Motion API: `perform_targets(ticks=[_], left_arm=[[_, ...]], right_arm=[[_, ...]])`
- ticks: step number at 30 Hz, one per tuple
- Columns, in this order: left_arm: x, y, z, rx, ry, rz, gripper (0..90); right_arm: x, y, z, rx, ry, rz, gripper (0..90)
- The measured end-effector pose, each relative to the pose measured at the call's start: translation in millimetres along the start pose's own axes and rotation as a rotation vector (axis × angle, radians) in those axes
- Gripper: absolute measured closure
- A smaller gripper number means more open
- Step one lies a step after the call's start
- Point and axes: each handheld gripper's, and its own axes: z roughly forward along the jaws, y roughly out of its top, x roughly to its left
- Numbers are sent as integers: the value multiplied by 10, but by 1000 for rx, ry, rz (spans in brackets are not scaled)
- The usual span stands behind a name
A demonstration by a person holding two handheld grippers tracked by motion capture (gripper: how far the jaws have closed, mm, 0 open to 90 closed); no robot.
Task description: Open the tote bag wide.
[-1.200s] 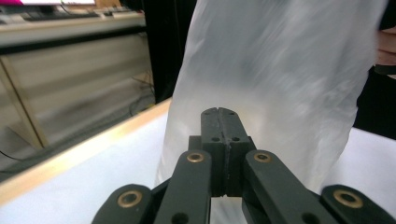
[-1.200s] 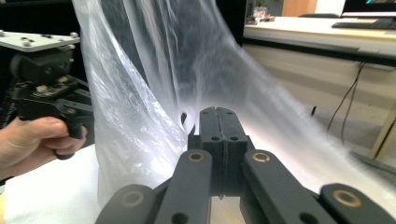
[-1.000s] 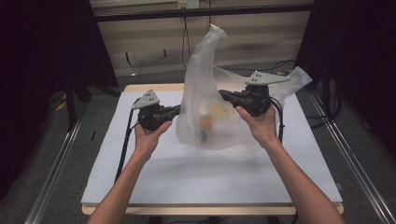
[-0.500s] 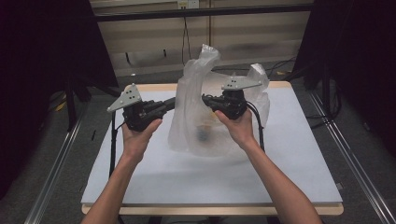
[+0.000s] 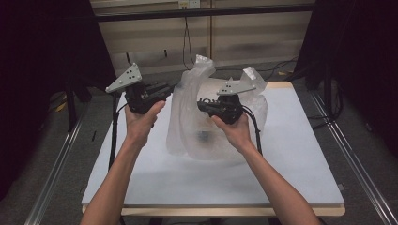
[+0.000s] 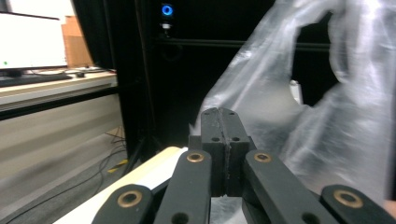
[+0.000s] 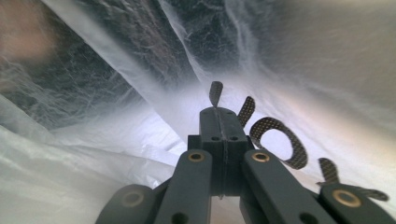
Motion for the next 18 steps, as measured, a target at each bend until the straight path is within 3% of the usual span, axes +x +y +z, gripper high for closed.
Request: perform_targets(ticks=[2,7,9,11,18], left_arm=[[-24,-77,59,51,12,11,900],[49,-405,173,114,12,-37,900],[69,-570,197,161,34,-46,900],[93,-708,204,178,37,-75,900],[118,-1089,226,250,53,-117,900]], right_arm=[[6,-12,22,7,4,3,900],[73,-92,87,7,26,1,900],[106,-151,107,16,31,-4,900],[132,-215,127,25,42,-11,900],[209,-460,188,64,44,-24,900]])
